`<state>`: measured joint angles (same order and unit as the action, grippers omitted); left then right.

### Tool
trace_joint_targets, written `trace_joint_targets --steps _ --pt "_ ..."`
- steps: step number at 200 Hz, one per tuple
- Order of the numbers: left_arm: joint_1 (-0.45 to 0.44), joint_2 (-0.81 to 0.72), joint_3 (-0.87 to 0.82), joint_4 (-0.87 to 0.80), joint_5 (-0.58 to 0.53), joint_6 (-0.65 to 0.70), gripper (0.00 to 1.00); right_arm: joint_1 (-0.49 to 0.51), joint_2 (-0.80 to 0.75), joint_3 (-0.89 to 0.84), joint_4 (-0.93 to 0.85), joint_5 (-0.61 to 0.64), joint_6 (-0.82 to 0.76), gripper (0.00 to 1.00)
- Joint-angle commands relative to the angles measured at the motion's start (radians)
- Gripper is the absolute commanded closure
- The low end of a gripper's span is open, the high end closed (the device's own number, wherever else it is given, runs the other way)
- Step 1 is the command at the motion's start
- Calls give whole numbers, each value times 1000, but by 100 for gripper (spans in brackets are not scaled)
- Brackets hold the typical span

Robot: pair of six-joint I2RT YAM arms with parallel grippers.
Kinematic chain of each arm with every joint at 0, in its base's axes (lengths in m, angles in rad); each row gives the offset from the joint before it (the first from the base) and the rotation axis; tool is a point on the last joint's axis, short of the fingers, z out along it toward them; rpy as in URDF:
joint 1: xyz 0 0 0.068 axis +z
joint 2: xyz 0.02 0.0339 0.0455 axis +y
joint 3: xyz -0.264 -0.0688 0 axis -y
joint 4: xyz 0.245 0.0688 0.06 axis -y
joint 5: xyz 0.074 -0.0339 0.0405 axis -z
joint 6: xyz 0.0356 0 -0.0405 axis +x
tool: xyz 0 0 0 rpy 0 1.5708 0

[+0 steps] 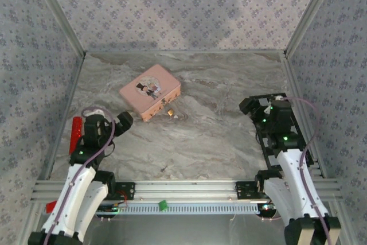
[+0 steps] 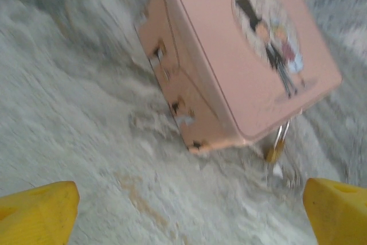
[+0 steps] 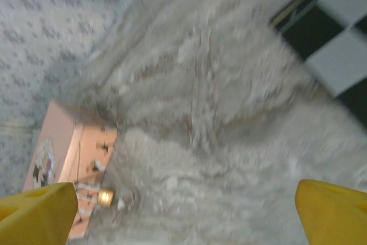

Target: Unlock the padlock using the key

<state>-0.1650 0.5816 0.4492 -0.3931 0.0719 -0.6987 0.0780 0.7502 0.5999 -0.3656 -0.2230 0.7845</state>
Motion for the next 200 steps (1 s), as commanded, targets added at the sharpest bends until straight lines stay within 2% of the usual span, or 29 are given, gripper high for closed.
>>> trace_joint_targets --steps 1,23,44,69,102,121,155,200 --pt "-60 -3 1 30 71 -1 0 170 4 3 -79 57 104 1" --pt "-146 -19 -17 25 -5 20 0 376 62 14 -96 153 154 4" --pt "-168 -59 -39 12 -66 43 0 588 178 71 -121 234 170 7" --pt "-168 -133 -44 -22 -145 91 0 805 386 222 -222 344 124 8" --pt "-168 -255 -57 -53 -239 146 0 1026 705 452 -369 409 34 13" --pt "-168 -324 -92 -43 -250 159 0 1106 848 569 -406 382 -15 15" --pt "-168 -446 -134 -84 -306 168 0 1178 1006 718 -441 273 -80 20" --pt "-166 -573 -125 -210 -488 116 0 1221 1167 850 -491 163 -144 32"
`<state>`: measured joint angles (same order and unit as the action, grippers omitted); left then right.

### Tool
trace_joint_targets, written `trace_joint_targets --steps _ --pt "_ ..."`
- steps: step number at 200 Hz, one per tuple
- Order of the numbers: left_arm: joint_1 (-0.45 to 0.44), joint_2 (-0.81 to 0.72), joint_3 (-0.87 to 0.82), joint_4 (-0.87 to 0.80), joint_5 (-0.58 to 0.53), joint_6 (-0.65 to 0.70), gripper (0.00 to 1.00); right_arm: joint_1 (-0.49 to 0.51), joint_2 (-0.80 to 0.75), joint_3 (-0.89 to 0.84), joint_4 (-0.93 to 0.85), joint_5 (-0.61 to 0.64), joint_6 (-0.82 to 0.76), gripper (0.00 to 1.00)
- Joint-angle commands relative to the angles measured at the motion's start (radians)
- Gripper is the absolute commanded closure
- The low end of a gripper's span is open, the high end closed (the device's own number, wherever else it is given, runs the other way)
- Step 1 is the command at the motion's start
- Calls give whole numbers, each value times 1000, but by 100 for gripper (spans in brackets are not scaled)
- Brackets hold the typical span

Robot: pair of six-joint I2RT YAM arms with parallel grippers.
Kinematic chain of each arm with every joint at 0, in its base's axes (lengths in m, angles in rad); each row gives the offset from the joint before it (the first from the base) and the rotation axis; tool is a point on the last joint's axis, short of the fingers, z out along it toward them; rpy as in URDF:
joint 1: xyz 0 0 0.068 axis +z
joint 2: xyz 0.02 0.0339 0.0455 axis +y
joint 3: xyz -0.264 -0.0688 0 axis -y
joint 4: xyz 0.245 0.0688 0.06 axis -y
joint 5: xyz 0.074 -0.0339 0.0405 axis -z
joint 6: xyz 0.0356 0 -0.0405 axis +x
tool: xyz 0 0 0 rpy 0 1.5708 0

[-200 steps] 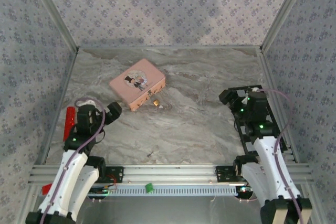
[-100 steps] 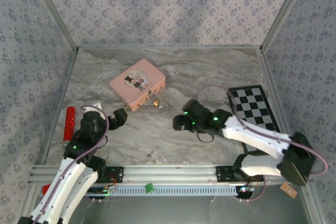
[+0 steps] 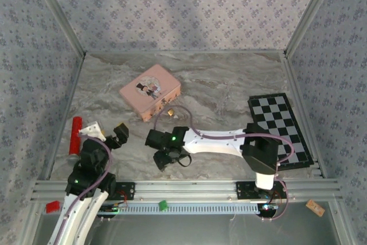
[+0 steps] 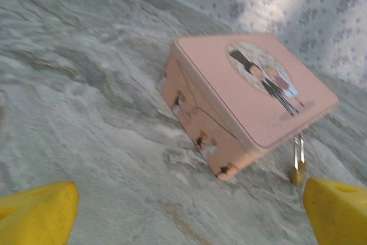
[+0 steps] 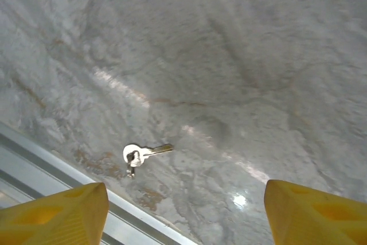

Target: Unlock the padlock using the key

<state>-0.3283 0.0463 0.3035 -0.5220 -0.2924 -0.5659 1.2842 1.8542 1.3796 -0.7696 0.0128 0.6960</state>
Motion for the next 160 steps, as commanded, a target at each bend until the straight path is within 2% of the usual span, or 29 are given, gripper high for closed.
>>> trace_joint_targets --steps 1,34,88,160 --pt "-3 -36 21 -82 -124 -17 0 15 66 73 -89 -74 -58 32" --pt "-3 -39 25 -97 -148 -32 0 24 135 148 -142 -109 -59 49" --pt "-3 -39 22 -101 -152 -38 0 27 214 224 -179 -149 -107 64" --pt "-3 -39 25 -104 -154 -42 0 28 275 278 -223 -162 -115 70"
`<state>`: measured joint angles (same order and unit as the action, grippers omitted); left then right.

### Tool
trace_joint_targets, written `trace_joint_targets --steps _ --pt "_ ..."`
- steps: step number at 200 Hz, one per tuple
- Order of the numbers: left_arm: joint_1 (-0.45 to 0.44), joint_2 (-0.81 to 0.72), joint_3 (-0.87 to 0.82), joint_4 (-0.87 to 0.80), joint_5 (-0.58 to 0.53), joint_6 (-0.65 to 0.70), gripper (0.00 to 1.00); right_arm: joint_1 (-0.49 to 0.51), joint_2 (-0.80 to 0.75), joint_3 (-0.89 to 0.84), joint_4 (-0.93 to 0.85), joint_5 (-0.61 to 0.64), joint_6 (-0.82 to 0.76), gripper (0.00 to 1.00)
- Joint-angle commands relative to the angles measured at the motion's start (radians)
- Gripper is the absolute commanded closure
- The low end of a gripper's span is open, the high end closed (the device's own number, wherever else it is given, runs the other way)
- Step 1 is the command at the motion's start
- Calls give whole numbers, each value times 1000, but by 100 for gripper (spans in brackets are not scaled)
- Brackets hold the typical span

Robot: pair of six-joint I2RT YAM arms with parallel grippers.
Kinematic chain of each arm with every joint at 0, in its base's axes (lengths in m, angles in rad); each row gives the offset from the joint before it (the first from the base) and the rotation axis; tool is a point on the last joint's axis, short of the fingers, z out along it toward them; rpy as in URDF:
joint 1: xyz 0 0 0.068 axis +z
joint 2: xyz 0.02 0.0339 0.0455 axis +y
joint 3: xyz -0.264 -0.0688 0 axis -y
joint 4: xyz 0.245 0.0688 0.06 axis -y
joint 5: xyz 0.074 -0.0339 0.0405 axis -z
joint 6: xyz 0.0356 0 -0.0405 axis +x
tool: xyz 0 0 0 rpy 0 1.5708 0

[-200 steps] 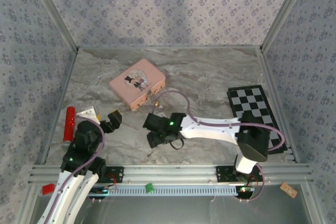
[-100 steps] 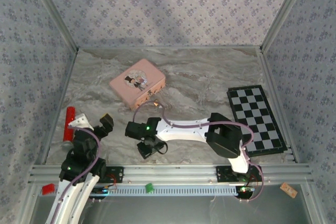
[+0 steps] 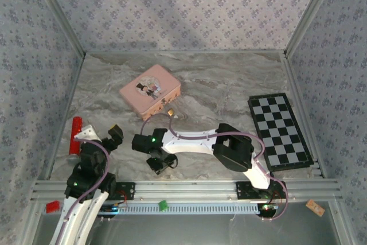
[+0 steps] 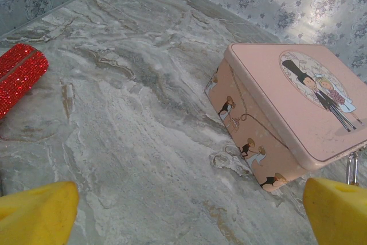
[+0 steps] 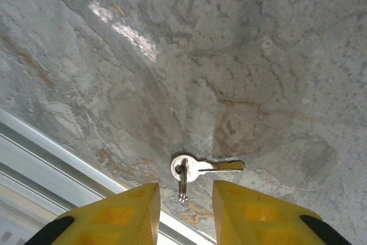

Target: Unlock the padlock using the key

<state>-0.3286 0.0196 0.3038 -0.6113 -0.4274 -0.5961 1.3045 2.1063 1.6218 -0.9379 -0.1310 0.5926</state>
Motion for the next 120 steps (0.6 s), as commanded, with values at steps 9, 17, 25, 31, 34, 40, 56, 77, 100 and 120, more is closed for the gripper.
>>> trace_joint_targets --steps 9,17,25,31,34,40,56,77,100,120 --pt "-3 -12 23 -14 -18 -11 0 9 29 39 -58 -18 -14 72" --pt "-3 -12 22 -12 -17 -11 0 9 32 42 -57 -18 -13 72" --pt "-4 -13 23 -13 -17 -11 0 8 33 43 -57 -18 -13 73" --pt "-3 -12 22 -13 -17 -11 0 9 35 44 -57 -18 -13 73" --pt "-3 -12 22 -12 -17 -11 0 8 36 45 -58 -18 -13 73" --pt "-3 -13 21 -13 -17 -11 0 9 38 46 -58 -19 -14 74" --pt "-3 -13 21 -13 -19 -11 0 9 44 49 -61 -23 -16 75" --pt "-4 -12 20 -10 -19 -11 0 9 51 55 -64 -24 -20 76" --pt "-3 -12 19 -11 -18 -11 0 9 59 60 -66 -30 -24 76" --pt "-4 -12 20 -11 -19 -11 0 9 66 65 -69 -33 -27 77"
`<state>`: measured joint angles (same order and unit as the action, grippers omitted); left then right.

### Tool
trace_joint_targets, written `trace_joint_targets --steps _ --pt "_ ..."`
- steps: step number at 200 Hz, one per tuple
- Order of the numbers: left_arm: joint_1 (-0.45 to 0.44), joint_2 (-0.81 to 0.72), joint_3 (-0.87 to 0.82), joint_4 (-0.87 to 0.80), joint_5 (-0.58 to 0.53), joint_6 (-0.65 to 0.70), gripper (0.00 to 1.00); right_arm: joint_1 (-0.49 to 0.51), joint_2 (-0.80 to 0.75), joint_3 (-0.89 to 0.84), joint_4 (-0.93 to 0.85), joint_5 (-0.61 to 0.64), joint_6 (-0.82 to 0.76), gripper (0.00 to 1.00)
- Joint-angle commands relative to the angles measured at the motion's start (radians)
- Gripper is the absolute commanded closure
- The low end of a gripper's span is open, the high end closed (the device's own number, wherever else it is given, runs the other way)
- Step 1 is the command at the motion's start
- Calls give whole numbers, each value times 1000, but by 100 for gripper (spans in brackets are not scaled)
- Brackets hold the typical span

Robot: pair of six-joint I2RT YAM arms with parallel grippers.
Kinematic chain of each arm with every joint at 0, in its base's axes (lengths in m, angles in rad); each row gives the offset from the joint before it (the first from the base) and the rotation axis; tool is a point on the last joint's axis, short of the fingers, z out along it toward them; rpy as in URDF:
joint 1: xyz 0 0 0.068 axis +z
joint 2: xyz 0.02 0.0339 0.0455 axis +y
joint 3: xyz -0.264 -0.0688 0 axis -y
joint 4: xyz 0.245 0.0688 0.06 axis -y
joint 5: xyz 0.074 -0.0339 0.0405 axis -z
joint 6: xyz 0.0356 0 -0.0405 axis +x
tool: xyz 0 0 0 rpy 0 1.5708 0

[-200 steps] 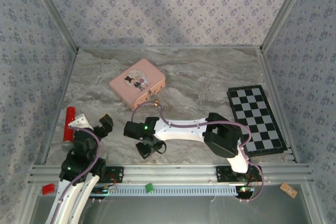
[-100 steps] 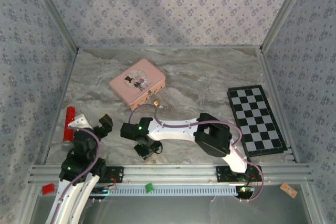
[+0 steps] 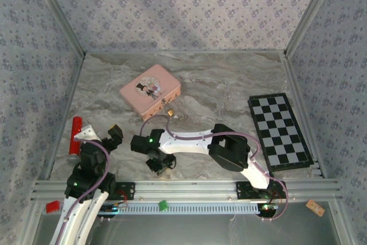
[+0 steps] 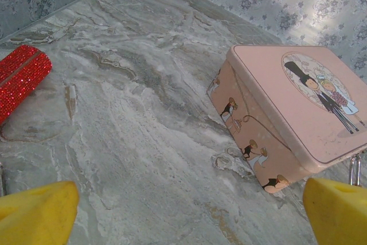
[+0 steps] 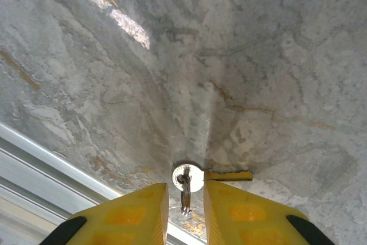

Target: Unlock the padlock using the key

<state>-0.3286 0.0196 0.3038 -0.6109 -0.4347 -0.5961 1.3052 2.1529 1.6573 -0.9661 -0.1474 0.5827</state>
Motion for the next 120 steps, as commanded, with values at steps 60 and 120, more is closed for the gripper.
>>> trace_joint_targets --steps 60,120 --pt "-3 -12 15 -6 -12 -10 0 9 8 39 -54 25 -25 89" --pt "-3 8 -7 78 98 28 0 -66 -279 -139 46 163 -18 100"
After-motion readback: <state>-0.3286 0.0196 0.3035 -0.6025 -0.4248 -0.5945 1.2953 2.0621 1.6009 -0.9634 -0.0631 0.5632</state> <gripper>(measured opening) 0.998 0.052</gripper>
